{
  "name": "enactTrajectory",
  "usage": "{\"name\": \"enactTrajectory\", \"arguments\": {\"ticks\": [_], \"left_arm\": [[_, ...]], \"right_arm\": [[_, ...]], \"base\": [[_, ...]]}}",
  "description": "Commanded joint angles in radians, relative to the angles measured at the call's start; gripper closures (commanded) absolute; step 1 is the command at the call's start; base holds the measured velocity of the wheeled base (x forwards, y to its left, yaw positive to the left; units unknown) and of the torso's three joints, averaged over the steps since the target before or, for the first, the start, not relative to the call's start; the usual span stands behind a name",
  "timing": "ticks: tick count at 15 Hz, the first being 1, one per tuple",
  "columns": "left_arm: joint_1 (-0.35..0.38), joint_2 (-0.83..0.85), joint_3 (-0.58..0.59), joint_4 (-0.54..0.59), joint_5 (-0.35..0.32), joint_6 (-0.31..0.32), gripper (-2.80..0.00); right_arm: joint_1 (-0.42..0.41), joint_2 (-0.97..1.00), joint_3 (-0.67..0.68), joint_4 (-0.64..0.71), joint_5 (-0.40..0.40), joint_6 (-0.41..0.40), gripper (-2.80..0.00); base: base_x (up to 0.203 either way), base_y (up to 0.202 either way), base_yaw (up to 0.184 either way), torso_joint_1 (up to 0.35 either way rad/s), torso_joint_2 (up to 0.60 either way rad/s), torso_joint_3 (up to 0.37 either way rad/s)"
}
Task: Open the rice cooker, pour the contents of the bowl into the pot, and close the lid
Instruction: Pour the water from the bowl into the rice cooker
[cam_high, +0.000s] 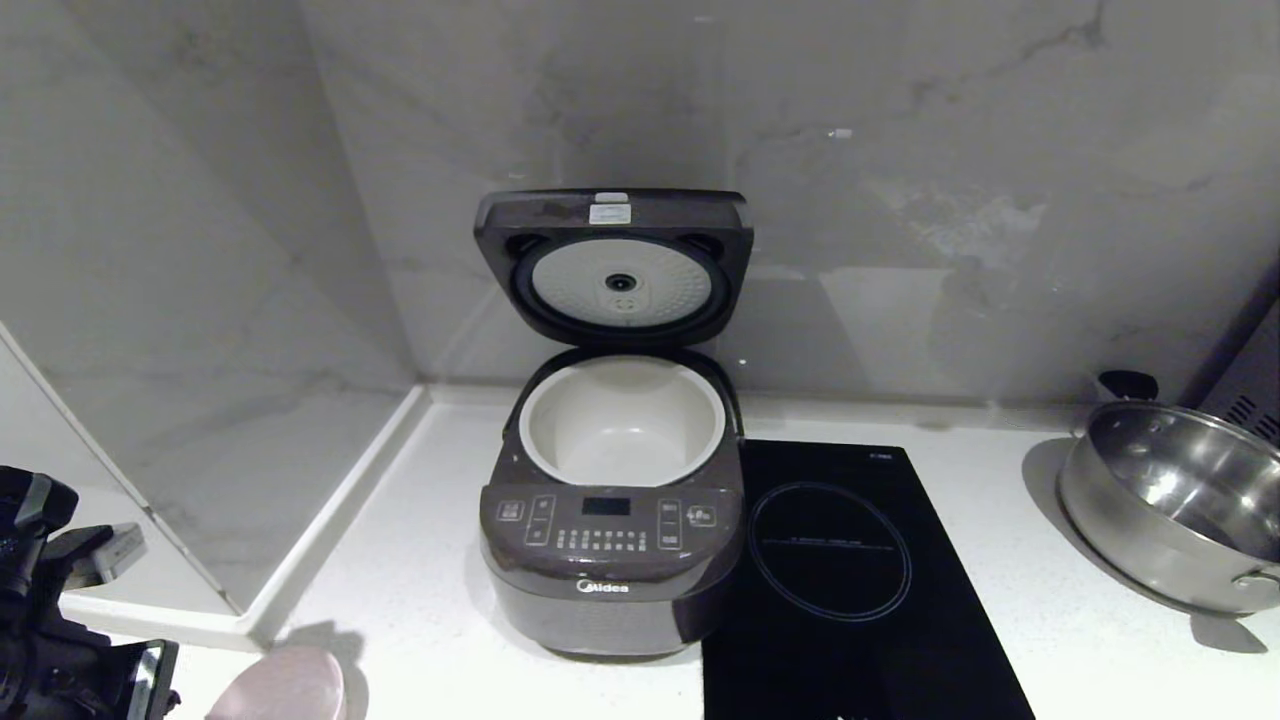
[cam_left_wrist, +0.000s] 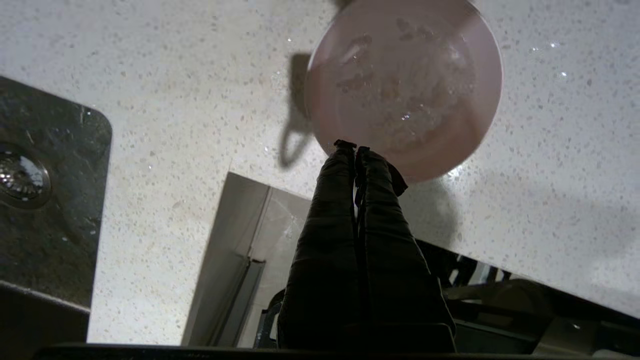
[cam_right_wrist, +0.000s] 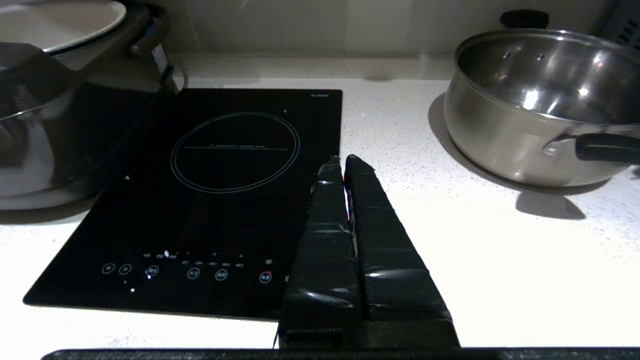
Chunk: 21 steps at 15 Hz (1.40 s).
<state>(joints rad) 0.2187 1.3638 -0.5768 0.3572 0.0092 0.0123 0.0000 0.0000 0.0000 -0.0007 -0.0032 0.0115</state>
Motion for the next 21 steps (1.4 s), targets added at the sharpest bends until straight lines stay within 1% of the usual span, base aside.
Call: {"name": "enactTrajectory", "arguments": {"ticks": [1,9,12,15,19,20,21], "left_arm": [[0.001,-0.002,0.001,0.003,0.002,0.001,0.00],[0.007,0.004,0.023,0.002,0.005,0.005,0.00],[0.007,0.010,0.022,0.002,0.005,0.004,0.00],[0.003,0.020,0.030,0.002,0.001,0.005,0.00],[0.007,0.171,0.040,-0.009,0.001,0.000,0.00],[0.018,0.184,0.041,-0.039,-0.002,-0.002,-2.80],[0.025,0.175,0.038,-0.059,-0.004,-0.006,-2.80]], "right_arm": [[0.000,0.000,0.000,0.001,0.000,0.001,0.00],[0.000,0.000,0.000,0.001,0.000,0.000,0.00],[0.000,0.000,0.000,0.001,0.000,0.001,0.00],[0.002,0.000,0.000,0.001,0.000,0.001,0.00],[0.000,0.000,0.000,0.001,0.000,0.001,0.00],[0.000,0.000,0.000,0.001,0.000,0.001,0.00],[0.000,0.000,0.000,0.001,0.000,0.001,0.00]], "base": [[0.000,0.000,0.000,0.065,-0.06,-0.002],[0.000,0.000,0.000,-0.002,0.00,0.000],[0.000,0.000,0.000,-0.158,0.17,0.002],[0.000,0.000,0.000,-0.029,0.03,-0.001],[0.000,0.000,0.000,0.000,0.00,0.000],[0.000,0.000,0.000,0.000,0.00,0.000],[0.000,0.000,0.000,0.000,0.00,0.000]]}}
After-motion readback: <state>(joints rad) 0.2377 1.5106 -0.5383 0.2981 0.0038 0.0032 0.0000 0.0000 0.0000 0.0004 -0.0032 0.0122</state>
